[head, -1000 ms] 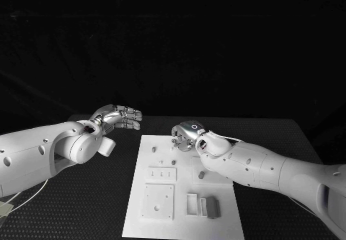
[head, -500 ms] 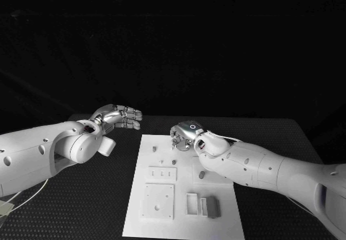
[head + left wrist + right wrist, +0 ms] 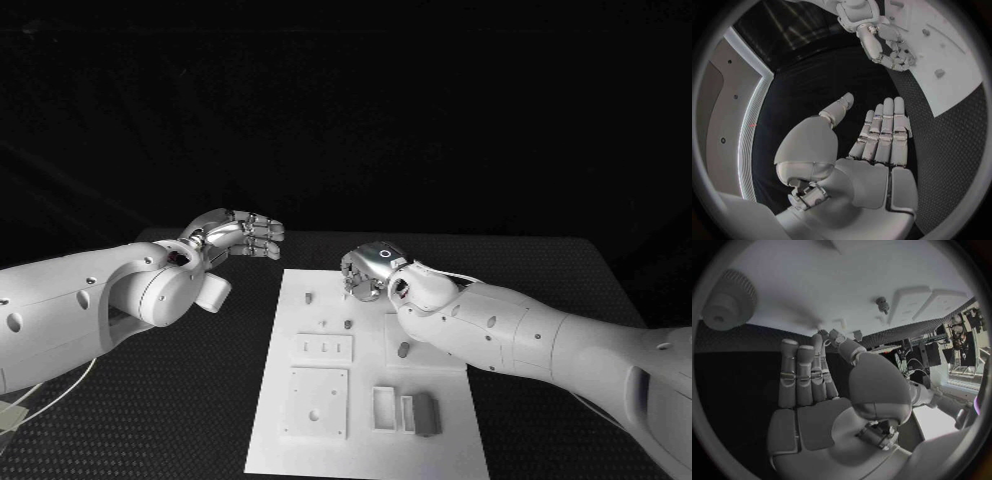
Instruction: Assemble the parts on the task board
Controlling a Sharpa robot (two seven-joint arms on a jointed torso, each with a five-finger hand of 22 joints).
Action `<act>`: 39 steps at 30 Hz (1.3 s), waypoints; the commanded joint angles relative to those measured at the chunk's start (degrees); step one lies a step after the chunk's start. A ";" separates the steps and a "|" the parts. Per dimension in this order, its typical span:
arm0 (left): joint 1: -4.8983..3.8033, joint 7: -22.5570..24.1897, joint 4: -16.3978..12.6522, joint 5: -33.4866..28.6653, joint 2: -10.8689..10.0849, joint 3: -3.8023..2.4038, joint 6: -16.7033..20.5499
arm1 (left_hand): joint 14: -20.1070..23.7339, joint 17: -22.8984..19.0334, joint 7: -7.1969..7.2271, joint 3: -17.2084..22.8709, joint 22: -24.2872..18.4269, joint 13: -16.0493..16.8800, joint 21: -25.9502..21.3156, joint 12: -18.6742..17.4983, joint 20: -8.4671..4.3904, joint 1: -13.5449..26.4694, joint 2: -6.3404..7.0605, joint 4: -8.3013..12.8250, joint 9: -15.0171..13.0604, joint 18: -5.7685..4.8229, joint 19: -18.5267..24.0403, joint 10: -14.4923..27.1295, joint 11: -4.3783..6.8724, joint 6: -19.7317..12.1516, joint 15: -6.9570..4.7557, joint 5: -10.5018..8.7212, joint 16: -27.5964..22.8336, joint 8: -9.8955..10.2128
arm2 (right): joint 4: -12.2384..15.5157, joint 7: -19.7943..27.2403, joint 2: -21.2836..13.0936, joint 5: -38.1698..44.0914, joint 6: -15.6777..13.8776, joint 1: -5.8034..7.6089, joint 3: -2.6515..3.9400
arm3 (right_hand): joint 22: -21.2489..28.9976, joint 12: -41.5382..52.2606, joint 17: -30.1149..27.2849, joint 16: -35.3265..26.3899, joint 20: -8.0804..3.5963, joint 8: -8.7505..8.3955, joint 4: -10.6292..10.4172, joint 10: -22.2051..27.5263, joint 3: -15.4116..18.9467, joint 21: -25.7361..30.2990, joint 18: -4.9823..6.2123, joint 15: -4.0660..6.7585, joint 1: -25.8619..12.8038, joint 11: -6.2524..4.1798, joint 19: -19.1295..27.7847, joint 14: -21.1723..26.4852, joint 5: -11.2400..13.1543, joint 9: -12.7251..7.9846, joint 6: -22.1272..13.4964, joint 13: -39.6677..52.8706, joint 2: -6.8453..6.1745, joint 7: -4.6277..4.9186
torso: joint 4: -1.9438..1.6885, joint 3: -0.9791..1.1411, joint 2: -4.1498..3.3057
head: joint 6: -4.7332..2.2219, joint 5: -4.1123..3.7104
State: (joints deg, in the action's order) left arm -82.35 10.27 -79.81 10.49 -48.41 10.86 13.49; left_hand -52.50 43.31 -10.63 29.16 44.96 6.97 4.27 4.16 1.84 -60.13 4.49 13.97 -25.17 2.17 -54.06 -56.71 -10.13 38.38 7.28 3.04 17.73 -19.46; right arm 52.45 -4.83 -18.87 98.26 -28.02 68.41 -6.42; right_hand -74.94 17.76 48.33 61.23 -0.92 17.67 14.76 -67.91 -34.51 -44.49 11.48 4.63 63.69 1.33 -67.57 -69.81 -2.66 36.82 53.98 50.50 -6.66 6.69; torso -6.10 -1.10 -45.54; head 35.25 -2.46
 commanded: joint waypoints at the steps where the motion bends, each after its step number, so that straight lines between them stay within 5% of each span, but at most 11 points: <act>1: -0.09 0.15 -0.14 -0.23 0.02 -0.06 -0.28 | 0.06 0.07 -1.34 -0.06 0.09 -0.06 -0.31 -0.23 0.09 0.10 0.47 -0.40 -0.10 0.77 0.44 0.44 -0.08 -0.32 0.39 -0.22 -0.35 0.03 | 0.06 -0.36 0.01 0.88 0.45 -0.02 0.00 | -1.24 0.21 0.08 0.29 -0.39 0.15 0.26 -0.31 -0.07 -0.24 3.52 0.34 0.02 -0.07 -0.18 -0.10 -0.07 0.06 0.90 0.12 0.56 0.47 | 0.00 0.02 0.01 | -0.02 0.03; 8: -0.09 -0.24 -0.11 -0.24 0.03 -0.06 -0.66 | 0.09 0.10 -1.34 -0.11 0.09 -0.09 -0.33 -0.26 0.12 0.23 0.50 -0.50 -0.10 0.75 0.49 0.51 -0.10 -0.37 0.42 -0.23 -0.43 0.04 | 0.02 -0.32 -0.14 0.58 0.14 -0.02 0.00 | -1.21 -0.14 0.10 0.29 -0.30 -0.06 -0.04 -0.37 -0.31 -0.39 3.52 0.33 -0.46 -0.06 -0.04 -0.03 -0.07 -0.03 1.04 0.45 2.97 0.47 | 0.01 0.01 0.02 | -0.01 0.04; 18: -0.09 -0.10 0.13 -0.24 0.21 -0.06 -0.56 | 0.17 0.16 -1.34 -0.13 0.08 -0.15 -0.36 -0.33 0.14 0.30 0.52 -0.58 -0.08 0.74 0.58 0.71 -0.12 -0.52 0.45 -0.22 -0.55 0.11 | -0.04 -0.43 -0.14 0.43 0.15 -0.02 0.00 | -1.21 -0.46 0.13 0.29 -0.25 -0.24 0.09 -0.41 -0.25 -0.53 3.52 0.32 -0.89 -0.05 0.16 0.06 -0.06 -0.07 1.08 0.74 4.14 0.48 | 0.08 -0.01 0.00 | 0.01 -0.01; 24: -0.09 -0.12 0.10 -0.24 0.20 -0.06 -0.60 | 0.18 0.18 -1.35 -0.13 0.08 -0.17 -0.37 -0.34 0.14 0.29 0.54 -0.58 -0.07 0.75 0.61 0.77 -0.13 -0.58 0.45 -0.22 -0.59 0.13 | -0.27 -1.00 -0.09 0.31 0.28 -0.02 0.00 | -1.17 -0.79 0.12 0.22 -0.19 -0.49 0.23 -0.23 0.03 -0.54 3.52 0.26 -1.40 0.03 0.32 0.21 -0.06 -0.15 0.85 0.86 3.51 0.59 | 0.03 0.01 0.02 | -0.01 -0.01; 32: -0.09 -0.13 0.25 -0.24 0.37 -0.06 -0.57 | 0.19 0.20 -1.35 -0.13 0.08 -0.18 -0.37 -0.33 0.15 0.29 0.55 -0.58 -0.07 0.75 0.63 0.80 -0.13 -0.61 0.46 -0.22 -0.62 0.14 | -0.36 -1.01 0.11 -0.43 -0.45 -0.01 0.00 | -0.98 -2.02 0.09 0.08 -0.08 -2.05 -1.11 0.60 0.03 -0.32 3.52 -0.31 -2.73 0.64 0.60 0.53 -0.06 -0.67 -1.40 1.05 0.60 1.40 | 0.03 -0.02 0.02 | -0.04 -0.14; 39: -0.09 -0.15 0.27 -0.25 0.18 -0.06 -0.49 | 0.20 0.24 -1.39 -0.16 0.08 -0.20 -0.37 -0.34 0.16 0.33 0.60 -0.61 -0.06 0.74 0.66 0.87 -0.16 -0.68 0.47 -0.22 -0.66 0.16 | -0.42 -0.84 0.01 -1.06 -0.80 -0.01 0.00 | -0.97 -2.48 0.11 0.13 -0.11 -3.07 -2.07 0.56 -0.19 -0.29 3.52 -0.61 -2.85 0.97 0.54 0.53 -0.06 -1.00 -2.99 1.35 -0.40 1.85 | 0.05 0.03 0.01 | -0.05 -0.22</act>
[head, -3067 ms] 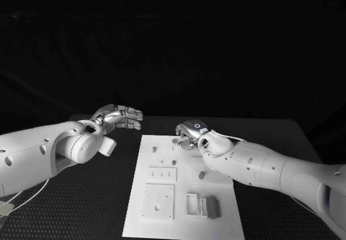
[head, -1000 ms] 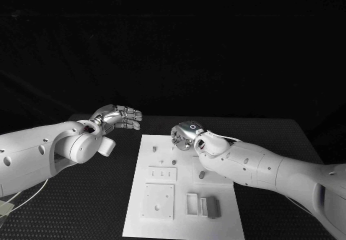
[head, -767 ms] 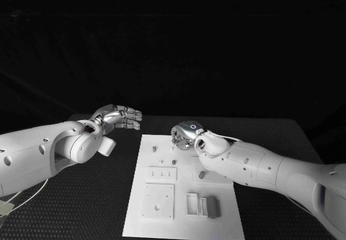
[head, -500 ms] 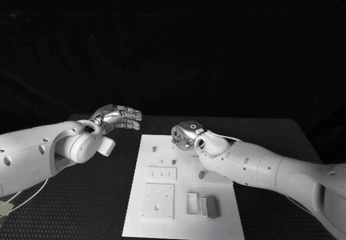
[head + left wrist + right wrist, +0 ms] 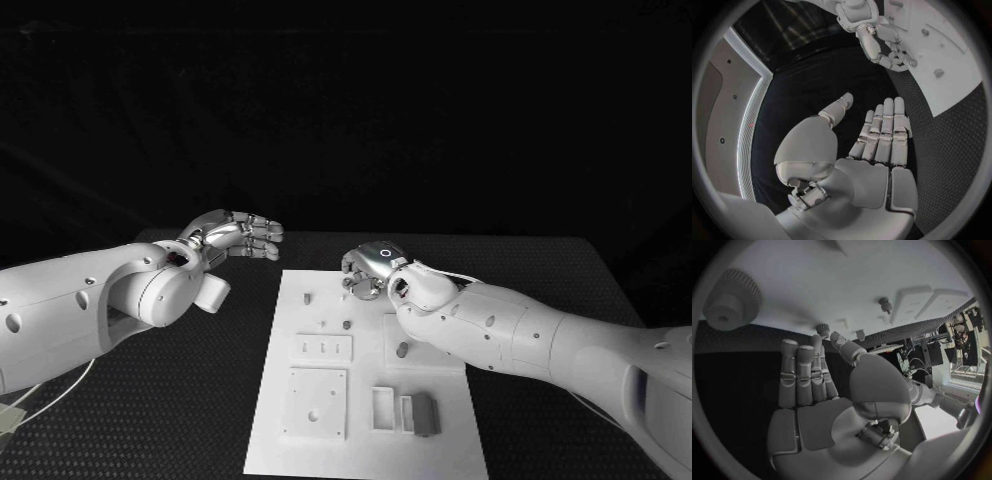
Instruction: Assemble the parts on the task board
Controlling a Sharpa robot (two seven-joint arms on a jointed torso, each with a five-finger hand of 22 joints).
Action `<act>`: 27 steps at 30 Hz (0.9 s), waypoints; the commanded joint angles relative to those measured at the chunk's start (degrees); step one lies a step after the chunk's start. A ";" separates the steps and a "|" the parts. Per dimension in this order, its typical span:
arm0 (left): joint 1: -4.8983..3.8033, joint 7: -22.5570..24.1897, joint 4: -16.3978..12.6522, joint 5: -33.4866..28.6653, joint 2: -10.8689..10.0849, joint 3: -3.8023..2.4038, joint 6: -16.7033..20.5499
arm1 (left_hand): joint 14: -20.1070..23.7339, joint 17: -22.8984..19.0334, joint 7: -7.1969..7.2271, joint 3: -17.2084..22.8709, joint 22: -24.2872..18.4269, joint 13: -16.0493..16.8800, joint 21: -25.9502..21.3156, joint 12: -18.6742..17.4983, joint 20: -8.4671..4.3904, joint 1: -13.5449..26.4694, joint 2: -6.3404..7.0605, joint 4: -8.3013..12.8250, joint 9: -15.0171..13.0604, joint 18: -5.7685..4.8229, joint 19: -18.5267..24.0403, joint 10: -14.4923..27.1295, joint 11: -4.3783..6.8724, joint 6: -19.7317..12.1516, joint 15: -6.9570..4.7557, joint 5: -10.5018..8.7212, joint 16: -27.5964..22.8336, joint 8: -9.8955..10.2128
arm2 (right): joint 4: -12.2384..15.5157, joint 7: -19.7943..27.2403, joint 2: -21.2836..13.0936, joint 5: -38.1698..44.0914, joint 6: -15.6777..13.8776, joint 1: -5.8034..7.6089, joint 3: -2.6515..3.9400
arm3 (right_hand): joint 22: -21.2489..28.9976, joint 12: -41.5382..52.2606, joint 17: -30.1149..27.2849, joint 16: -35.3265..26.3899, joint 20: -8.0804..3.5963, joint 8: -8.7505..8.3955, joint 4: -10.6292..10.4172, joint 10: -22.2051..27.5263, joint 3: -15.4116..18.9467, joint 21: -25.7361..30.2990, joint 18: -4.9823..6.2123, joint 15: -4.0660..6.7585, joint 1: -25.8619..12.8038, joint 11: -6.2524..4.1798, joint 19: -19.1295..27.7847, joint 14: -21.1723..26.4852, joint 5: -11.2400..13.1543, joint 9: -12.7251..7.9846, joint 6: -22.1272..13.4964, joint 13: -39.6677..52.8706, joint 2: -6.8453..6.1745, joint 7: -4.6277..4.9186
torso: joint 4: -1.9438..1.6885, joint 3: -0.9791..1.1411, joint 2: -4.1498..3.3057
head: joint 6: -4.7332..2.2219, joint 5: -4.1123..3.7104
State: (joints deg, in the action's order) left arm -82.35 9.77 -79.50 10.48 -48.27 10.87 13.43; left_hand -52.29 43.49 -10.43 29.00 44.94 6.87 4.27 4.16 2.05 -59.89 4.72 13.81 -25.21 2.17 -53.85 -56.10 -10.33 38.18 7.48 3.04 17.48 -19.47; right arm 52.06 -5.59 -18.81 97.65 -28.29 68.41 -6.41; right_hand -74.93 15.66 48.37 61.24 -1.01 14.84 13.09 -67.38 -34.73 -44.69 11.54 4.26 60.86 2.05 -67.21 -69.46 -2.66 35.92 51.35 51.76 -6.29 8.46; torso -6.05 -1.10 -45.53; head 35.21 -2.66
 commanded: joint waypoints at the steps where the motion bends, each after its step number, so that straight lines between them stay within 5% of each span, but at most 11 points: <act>1: -0.09 0.35 -0.04 -0.24 0.05 -0.07 -0.41 | 0.00 0.07 -1.59 -0.01 0.10 -0.10 -0.37 -0.34 -0.05 0.09 0.37 -0.45 -0.03 0.74 0.45 0.26 0.04 -0.48 0.26 -0.22 -0.41 0.17 | -0.05 -0.07 -0.05 -0.52 -0.55 -0.02 -0.01 | -0.98 -0.43 0.07 0.12 -0.04 -0.33 -0.48 0.03 0.00 -0.09 3.46 -0.27 0.00 0.27 0.17 0.18 -0.06 -0.13 -0.50 0.13 -0.85 0.11 | -0.03 0.03 0.00 | 0.02 -0.01; 11: -0.09 0.49 0.01 -0.25 -0.03 -0.07 -0.47 | 0.00 0.10 -1.58 0.01 0.10 -0.11 -0.37 -0.31 -0.05 0.06 0.36 -0.45 -0.03 0.75 0.47 0.28 0.05 -0.49 0.26 -0.22 -0.45 0.16 | 0.99 0.50 -1.64 -2.47 -1.87 0.00 0.11 | -1.00 -0.59 0.08 0.16 -0.13 -0.45 -0.51 -0.07 -0.25 -0.13 3.46 -0.30 0.55 0.30 0.11 0.15 -0.06 -0.12 -0.66 0.30 -0.96 0.15 | -0.01 0.08 0.04 | -0.09 0.20; 16: -0.09 0.64 0.26 -0.25 -0.41 -0.07 -0.48 | -0.01 0.12 -1.56 0.00 0.10 -0.11 -0.36 -0.30 -0.04 0.06 0.37 -0.46 -0.04 0.75 0.48 0.27 0.05 -0.48 0.27 -0.23 -0.46 0.15 | 4.28 1.13 -4.17 -6.19 0.06 0.68 1.31 | -1.00 -2.09 -0.05 -0.06 -0.10 -0.91 -0.07 0.57 -0.42 -0.03 3.46 -0.68 1.30 0.71 0.30 0.25 -0.06 -0.17 -1.47 -0.59 -1.39 0.57 | 0.25 0.06 0.15 | -0.37 0.37; 22: -0.09 0.74 0.24 -0.25 -0.71 -0.06 -0.98 | -0.04 0.23 -1.50 -0.01 0.12 -0.14 -0.34 -0.29 -0.04 0.07 0.39 -0.51 -0.13 0.76 0.50 0.38 -0.21 -0.20 0.27 -0.22 -0.54 -0.05 | 7.63 5.45 -8.02 -14.72 5.84 3.37 2.22 | -0.92 -5.09 -0.38 -0.81 0.40 -1.36 0.36 2.12 0.17 0.60 3.34 -1.47 0.72 1.51 1.46 1.26 -0.04 -0.14 -2.37 -3.09 -2.74 1.22 | 0.55 0.10 0.33 | -0.96 0.33; 27: -0.09 0.60 0.35 0.03 -1.03 -0.06 -1.73 | -0.09 0.38 -1.38 0.01 0.15 0.03 -0.33 0.14 -0.03 0.12 0.22 -0.67 -0.29 0.77 0.54 -0.36 -0.27 0.42 0.27 -0.22 -0.64 -0.43 | 9.20 8.01 -11.06 -19.46 10.68 4.96 3.16 | -0.68 -10.35 -0.83 -2.06 1.29 -1.54 0.34 6.53 0.93 2.02 3.11 -3.31 -0.70 3.44 3.82 3.62 -0.08 -0.01 -3.14 -7.90 -3.07 1.10 | 0.90 0.12 0.55 | -1.28 0.57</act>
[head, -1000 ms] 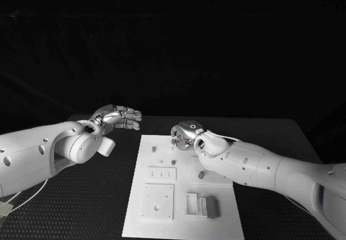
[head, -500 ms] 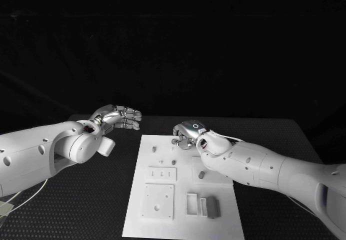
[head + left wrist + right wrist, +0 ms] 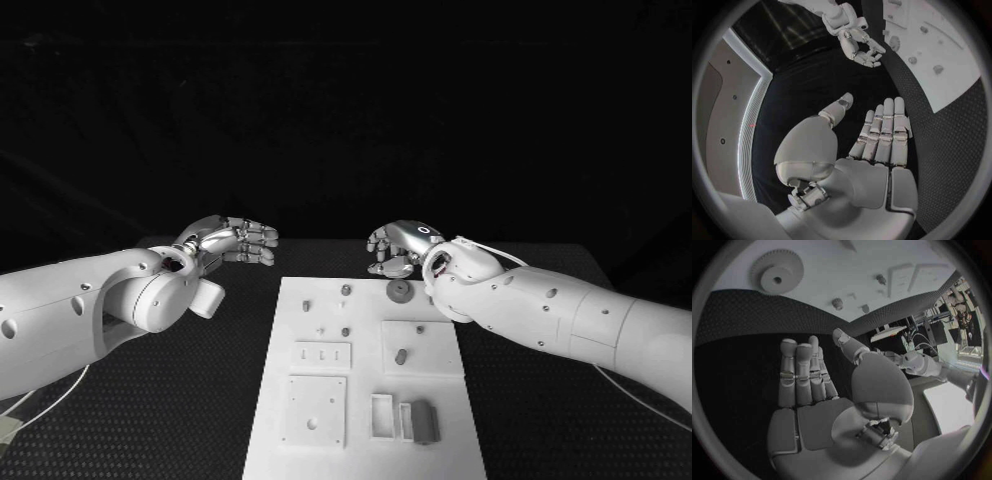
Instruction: Assemble the parts on the task board
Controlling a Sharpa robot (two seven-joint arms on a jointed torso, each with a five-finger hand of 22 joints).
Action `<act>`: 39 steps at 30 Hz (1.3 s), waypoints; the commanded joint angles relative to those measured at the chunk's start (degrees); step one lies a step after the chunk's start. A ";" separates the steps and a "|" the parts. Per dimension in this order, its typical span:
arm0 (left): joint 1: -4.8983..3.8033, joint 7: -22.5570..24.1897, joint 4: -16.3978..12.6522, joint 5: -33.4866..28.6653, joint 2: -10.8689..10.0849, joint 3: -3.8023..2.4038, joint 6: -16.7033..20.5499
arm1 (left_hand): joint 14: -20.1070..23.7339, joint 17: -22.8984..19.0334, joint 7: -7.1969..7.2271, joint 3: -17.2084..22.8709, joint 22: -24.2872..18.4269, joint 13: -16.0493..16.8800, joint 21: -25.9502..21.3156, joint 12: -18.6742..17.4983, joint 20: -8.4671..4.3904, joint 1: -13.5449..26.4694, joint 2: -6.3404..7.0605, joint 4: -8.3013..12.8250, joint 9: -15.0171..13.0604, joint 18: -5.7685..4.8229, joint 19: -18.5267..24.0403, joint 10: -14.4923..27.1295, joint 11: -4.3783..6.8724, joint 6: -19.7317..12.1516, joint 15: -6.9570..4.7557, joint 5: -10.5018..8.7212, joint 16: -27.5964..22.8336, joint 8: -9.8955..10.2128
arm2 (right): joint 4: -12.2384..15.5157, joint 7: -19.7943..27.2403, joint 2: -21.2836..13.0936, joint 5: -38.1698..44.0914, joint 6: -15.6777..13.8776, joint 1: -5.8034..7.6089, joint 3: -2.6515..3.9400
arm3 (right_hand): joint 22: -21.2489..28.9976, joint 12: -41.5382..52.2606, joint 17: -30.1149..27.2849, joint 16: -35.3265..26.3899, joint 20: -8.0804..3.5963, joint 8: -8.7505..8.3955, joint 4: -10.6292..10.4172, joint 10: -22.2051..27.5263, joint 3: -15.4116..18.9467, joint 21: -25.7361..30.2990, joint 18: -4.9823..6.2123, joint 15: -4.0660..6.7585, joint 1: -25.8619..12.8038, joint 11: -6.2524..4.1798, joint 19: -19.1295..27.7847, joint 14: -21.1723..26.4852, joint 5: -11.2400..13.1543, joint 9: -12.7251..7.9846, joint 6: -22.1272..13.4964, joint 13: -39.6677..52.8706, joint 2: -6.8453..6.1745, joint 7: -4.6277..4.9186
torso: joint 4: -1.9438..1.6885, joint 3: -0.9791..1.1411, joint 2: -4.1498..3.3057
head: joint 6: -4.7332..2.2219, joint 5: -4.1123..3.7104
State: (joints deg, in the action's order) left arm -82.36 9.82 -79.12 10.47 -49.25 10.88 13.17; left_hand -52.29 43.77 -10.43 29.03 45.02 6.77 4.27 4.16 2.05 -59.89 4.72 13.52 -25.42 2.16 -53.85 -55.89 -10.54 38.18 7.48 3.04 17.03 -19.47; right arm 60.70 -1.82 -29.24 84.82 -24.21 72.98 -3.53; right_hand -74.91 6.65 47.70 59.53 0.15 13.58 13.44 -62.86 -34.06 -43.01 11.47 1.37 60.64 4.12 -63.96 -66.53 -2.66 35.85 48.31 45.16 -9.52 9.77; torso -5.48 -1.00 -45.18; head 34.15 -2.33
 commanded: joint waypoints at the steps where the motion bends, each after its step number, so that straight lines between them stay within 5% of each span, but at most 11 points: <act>1: -0.08 0.53 -0.02 0.10 -0.07 -0.07 -1.51 | -0.13 0.17 -1.49 -0.01 0.10 0.40 -0.30 0.69 -0.04 0.14 0.13 -0.45 -0.12 0.80 0.52 -1.65 -0.01 0.63 0.27 -0.22 -0.24 -0.53 | 0.75 4.69 -1.23 -7.26 7.77 0.62 0.57 | -0.64 -2.49 -0.30 -0.58 0.29 -0.48 0.03 2.66 0.25 0.59 3.20 -0.93 -0.51 1.93 0.83 0.93 -0.05 0.00 -0.56 -2.67 0.37 -0.30 | 0.45 0.03 0.26 | -0.24 0.32; 5: -0.08 0.92 0.00 0.99 -0.05 -0.07 -1.54 | -0.20 0.39 -0.64 0.11 0.16 1.08 -0.29 1.98 -0.03 -0.18 -0.20 -0.29 0.00 0.79 0.54 -4.43 0.92 0.17 0.21 -0.22 -0.42 -0.29 | 1.30 5.95 -3.34 -10.31 10.80 1.45 0.95 | 1.03 -3.13 -2.94 -4.49 1.34 -1.68 0.04 6.72 -0.37 3.37 3.28 -2.08 -0.80 2.94 2.01 1.76 -0.10 -0.63 -3.14 -10.22 1.30 -0.17 | 0.70 0.09 0.35 | -0.40 0.32; 7: -0.08 1.04 0.08 0.99 -0.03 -0.06 -1.77 | -0.20 0.45 -0.44 0.12 0.17 1.16 -0.30 2.08 -0.06 -0.28 -0.31 -0.20 0.06 0.78 0.56 -4.81 1.12 -0.06 0.16 -0.22 -0.52 -0.18 | 1.24 5.75 -4.17 -10.54 11.98 1.80 0.99 | 2.13 -2.50 -4.39 -6.50 1.76 -1.36 0.00 3.69 -0.37 4.65 3.50 -1.92 -0.94 2.85 1.58 0.85 -0.04 -0.59 -2.84 -12.53 1.74 0.21 | 0.81 0.13 0.40 | -0.38 0.40; 12: -0.08 1.20 0.25 0.99 -0.08 -0.06 -2.06 | -0.83 0.72 -0.15 0.05 0.28 0.80 -0.14 1.05 -0.30 -0.44 -0.46 0.09 0.11 0.80 0.01 -3.70 0.73 -0.43 -0.15 -0.22 -0.51 -0.03 | 0.76 4.88 -5.15 -0.96 11.10 2.28 0.99 | 2.59 2.74 -4.61 -6.29 0.84 0.23 -0.10 -8.64 0.94 4.00 3.53 1.49 -1.26 -0.71 -2.19 -3.45 -0.03 0.16 -0.44 -11.41 1.69 -0.16 | 0.78 0.18 0.37 | -0.47 0.32; 14: -0.08 1.24 0.36 0.99 -0.06 -0.06 -2.15 | -0.89 0.76 -0.16 0.00 0.29 0.61 -0.16 0.56 -0.34 -0.42 -0.43 0.15 0.09 0.77 -0.05 -3.06 0.71 -0.38 -0.12 -0.23 -0.63 -0.08 | 0.76 4.37 -5.37 3.67 10.31 2.28 0.98 | 1.94 7.15 -3.16 -4.00 0.10 0.62 -0.20 -15.09 3.03 2.54 3.53 2.77 -2.50 -2.06 -4.42 -5.84 -0.01 0.45 0.26 -8.45 -0.82 -1.27 | 0.71 0.14 0.33 | -0.46 0.16; 17: -0.07 1.24 0.41 0.99 -0.07 -0.06 -2.16 | -0.87 0.78 -0.16 -0.02 0.28 0.54 -0.20 0.36 -0.33 -0.41 -0.41 0.19 0.08 0.74 -0.03 -2.83 0.72 -0.35 -0.08 -0.23 -0.72 -0.10 | 0.54 3.56 -5.31 7.25 10.92 2.28 0.98 | -1.07 15.68 3.09 4.87 -2.23 0.88 1.23 -19.16 5.72 -2.21 3.53 3.81 -1.55 -3.81 -8.62 -9.17 -0.31 1.01 0.62 0.09 -2.60 -2.58 | 0.65 0.19 0.30 | -0.54 0.17; 21: -0.07 1.23 0.43 0.98 0.04 -0.06 -2.27 | -0.75 0.78 -0.30 -0.10 0.25 0.49 -0.29 0.23 -0.29 -0.31 -0.32 0.18 0.07 0.69 0.09 -2.71 0.72 -0.30 -0.02 -0.23 -0.88 -0.13 | -0.13 1.89 -4.64 11.07 12.37 2.26 0.93 | -1.38 34.01 12.72 14.89 -3.66 0.31 2.54 -8.43 6.16 -7.32 3.53 3.62 0.02 -2.61 -6.74 -4.57 -0.23 1.82 -0.15 22.78 -1.46 -1.74 | 0.62 0.17 0.26 | -0.56 -0.06; 24: -0.07 1.24 0.47 0.98 0.08 -0.06 -2.31 | -0.71 0.79 -0.42 -0.13 0.24 0.48 -0.32 0.18 -0.27 -0.24 -0.29 0.16 0.07 0.67 0.15 -2.68 0.72 -0.31 0.01 -0.23 -0.95 -0.13 | -0.44 1.00 -4.42 12.67 12.58 2.07 0.69 | -1.59 43.56 23.93 22.66 -4.80 -0.01 1.95 -7.58 5.74 -11.60 3.53 3.37 -0.15 -2.48 -7.77 -10.72 -0.04 2.23 -0.41 31.14 -1.64 -1.70 | 0.54 0.13 0.27 | -0.61 -0.23; 39: -0.06 1.30 0.66 0.97 0.19 -0.04 -2.37 | -0.67 0.82 -0.64 -0.16 0.22 0.44 -0.35 0.08 -0.25 -0.19 -0.22 0.15 0.09 0.66 0.22 -2.60 0.68 -0.36 0.05 -0.22 -1.06 -0.10 | -3.86 0.79 -2.44 11.31 14.26 -0.25 -0.30 | -1.50 47.34 26.31 24.23 -5.41 -0.50 1.21 -7.03 4.91 -13.60 3.53 3.11 -0.64 -2.45 -7.47 -11.98 -0.08 2.45 -1.00 31.37 -1.83 -1.57 | 0.50 0.09 0.31 | -0.51 -0.60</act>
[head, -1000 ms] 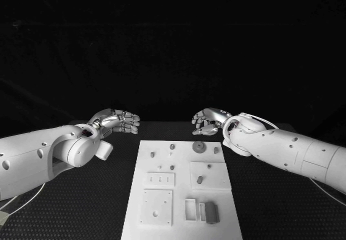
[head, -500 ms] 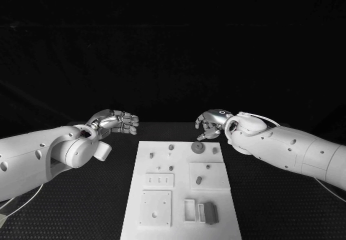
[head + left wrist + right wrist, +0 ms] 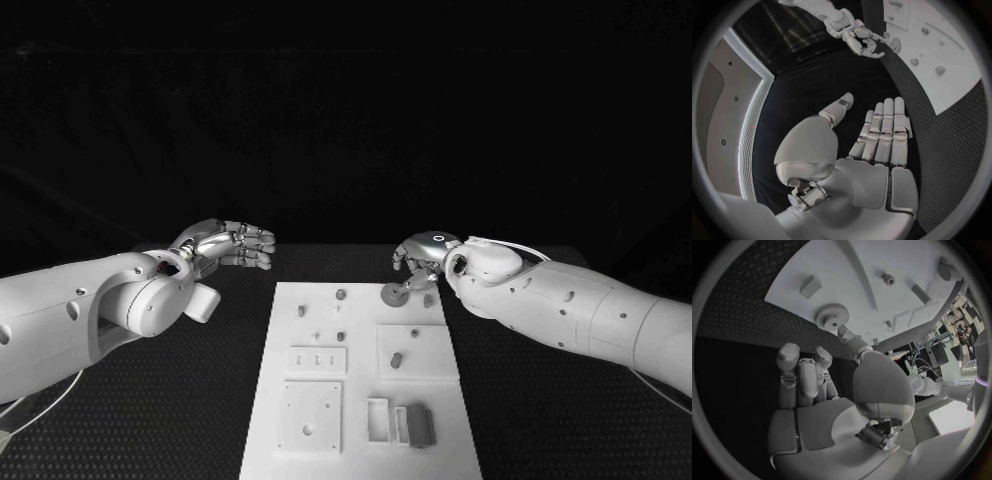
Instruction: Assemble the parts on the task board
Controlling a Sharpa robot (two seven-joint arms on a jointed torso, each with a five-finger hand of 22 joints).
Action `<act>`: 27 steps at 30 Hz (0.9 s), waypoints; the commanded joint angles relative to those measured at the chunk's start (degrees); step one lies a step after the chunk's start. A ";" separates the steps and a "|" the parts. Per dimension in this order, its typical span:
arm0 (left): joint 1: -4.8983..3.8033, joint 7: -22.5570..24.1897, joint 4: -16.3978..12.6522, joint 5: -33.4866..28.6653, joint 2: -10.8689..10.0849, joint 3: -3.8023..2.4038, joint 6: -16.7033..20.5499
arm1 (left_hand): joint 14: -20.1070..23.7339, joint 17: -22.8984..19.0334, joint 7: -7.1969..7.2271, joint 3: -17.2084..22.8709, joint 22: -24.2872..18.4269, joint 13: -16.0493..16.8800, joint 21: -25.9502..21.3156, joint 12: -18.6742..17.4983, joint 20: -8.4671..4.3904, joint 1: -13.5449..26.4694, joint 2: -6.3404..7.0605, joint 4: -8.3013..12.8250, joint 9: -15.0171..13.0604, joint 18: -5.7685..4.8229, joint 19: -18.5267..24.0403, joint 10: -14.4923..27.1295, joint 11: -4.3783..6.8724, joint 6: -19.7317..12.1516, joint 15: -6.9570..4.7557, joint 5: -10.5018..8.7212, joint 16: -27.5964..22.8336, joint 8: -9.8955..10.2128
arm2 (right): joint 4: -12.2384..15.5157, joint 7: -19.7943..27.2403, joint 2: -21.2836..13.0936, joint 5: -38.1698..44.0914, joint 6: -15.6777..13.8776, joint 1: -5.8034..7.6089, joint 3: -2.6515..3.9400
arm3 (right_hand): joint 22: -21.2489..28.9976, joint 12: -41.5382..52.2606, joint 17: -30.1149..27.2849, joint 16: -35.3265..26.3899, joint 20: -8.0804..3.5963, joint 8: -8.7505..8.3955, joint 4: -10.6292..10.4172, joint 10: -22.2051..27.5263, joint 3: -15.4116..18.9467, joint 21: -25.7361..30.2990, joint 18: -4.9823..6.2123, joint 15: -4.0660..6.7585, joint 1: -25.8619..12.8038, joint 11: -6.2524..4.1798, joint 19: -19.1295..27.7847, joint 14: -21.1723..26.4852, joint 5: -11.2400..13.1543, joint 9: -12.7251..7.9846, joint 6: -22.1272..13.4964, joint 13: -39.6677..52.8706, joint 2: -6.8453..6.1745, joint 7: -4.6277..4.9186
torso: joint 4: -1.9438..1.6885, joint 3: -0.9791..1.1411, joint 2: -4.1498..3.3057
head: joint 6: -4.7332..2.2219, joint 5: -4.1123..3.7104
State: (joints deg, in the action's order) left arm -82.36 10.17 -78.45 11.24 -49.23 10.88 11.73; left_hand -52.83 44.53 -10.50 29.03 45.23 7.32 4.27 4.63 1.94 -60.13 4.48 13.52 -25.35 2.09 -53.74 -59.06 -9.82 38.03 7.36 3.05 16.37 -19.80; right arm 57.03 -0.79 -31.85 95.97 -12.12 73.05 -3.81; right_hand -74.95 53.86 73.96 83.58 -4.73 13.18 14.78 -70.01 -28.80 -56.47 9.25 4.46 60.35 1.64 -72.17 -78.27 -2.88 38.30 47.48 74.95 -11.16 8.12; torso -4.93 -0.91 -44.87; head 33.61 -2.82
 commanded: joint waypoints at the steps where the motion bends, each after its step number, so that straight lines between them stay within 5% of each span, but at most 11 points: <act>1: -0.06 0.96 -0.02 0.21 0.16 -0.05 -0.96 | -0.13 0.06 -0.58 -0.16 0.01 -0.11 -0.35 -0.41 -0.14 0.05 0.03 0.14 0.02 0.73 0.11 0.59 -0.05 -0.22 0.17 -0.22 -0.41 0.23 | -0.19 -0.16 0.20 -0.29 2.34 -0.45 -0.02 | -1.46 0.13 0.05 0.18 -0.54 -0.10 -0.13 0.11 -0.36 -0.14 5.75 0.02 -0.35 0.03 0.74 -0.24 0.14 0.00 -0.17 1.58 -0.19 0.08 | -0.08 0.03 -0.02 | 0.11 -0.15; 5: -0.05 0.99 0.08 0.21 0.19 -0.05 -0.93 | -0.11 0.08 -0.62 -0.18 0.00 -0.13 -0.36 -0.46 -0.12 0.08 0.06 0.13 0.02 0.72 0.15 0.64 -0.07 -0.24 0.19 -0.23 -0.47 0.23 | -0.57 0.12 0.54 -1.25 2.42 -0.91 -0.02 | -1.49 4.18 2.80 1.64 -0.80 -0.58 -0.49 -2.55 -0.49 -1.00 5.75 0.11 -0.51 -0.09 0.10 -2.50 0.14 -0.27 -0.71 2.64 1.01 -0.05 | -0.06 0.01 0.00 | 0.19 -0.04; 18: -0.05 0.92 0.22 0.21 0.36 -0.05 -1.01 | -0.08 0.13 -0.79 -0.20 -0.01 -0.23 -0.38 -0.68 -0.09 0.19 0.10 0.05 0.04 0.72 0.22 0.98 -0.18 -0.29 0.22 -0.22 -0.61 0.26 | -1.41 0.69 1.26 -2.26 3.24 -1.45 -0.02 | -1.36 4.93 2.84 1.80 -1.08 -0.57 -0.73 -2.20 -0.64 -1.96 5.75 0.11 -1.16 -0.10 0.53 -2.51 0.15 -0.47 0.14 2.34 1.77 -0.09 | -0.01 -0.06 0.05 | 0.65 0.34; 27: -0.04 0.90 0.45 0.21 0.64 -0.05 -1.21 | -0.08 0.15 -0.83 -0.18 -0.02 -0.26 -0.37 -0.73 -0.09 0.18 0.10 0.04 0.04 0.73 0.24 1.09 -0.20 -0.27 0.23 -0.22 -0.66 0.25 | -3.24 1.20 2.11 -2.98 3.41 -2.17 -0.02 | -1.32 5.12 2.79 1.81 -1.11 -0.68 -0.42 -1.87 -0.84 -2.48 5.75 0.14 -1.11 -0.14 0.96 -2.40 0.15 -0.65 0.51 2.13 3.96 -0.13 | -0.13 0.01 -0.02 | 0.95 0.36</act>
State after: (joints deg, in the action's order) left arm -82.35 10.28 -78.02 11.28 -48.69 10.88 11.50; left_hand -52.82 44.60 -10.53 29.03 45.21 7.14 4.27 4.15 1.94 -60.13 4.48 13.52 -25.36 2.09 -53.74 -58.45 -10.03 38.06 7.36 3.04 15.92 -19.80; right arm 54.01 -0.36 -29.93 93.42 -9.81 71.08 -3.83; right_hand -74.93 58.80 74.94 85.08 -5.22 12.79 14.22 -72.29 -29.35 -58.81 9.20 4.55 59.12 1.62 -72.27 -80.57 -2.88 37.72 47.55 74.94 -7.66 7.99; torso -5.00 -0.93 -44.85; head 34.40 -2.46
